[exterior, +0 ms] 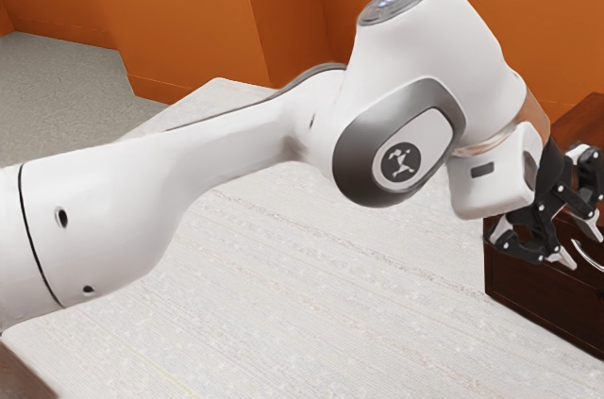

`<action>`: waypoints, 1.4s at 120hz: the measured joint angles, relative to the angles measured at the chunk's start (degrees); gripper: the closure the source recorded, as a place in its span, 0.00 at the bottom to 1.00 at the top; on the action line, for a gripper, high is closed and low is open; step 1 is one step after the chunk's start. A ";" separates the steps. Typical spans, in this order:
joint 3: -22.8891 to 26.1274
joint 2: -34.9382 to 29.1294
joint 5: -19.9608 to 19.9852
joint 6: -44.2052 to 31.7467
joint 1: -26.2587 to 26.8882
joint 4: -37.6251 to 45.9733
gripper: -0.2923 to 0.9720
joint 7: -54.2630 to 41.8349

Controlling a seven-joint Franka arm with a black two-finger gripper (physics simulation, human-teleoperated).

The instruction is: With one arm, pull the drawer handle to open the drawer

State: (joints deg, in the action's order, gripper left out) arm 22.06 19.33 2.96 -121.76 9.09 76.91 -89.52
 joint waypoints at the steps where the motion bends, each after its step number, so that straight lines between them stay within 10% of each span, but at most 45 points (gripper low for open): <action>1: 0.00 0.11 -0.01 -0.06 0.03 -0.06 0.64 0.04; 101: -1.37 4.16 -2.86 -4.37 3.19 1.62 0.80 2.61; 168: -1.27 -10.17 -3.16 -5.92 3.31 18.74 0.81 3.46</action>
State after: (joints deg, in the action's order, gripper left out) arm 20.79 9.17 -0.20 -127.69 12.40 95.66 -86.05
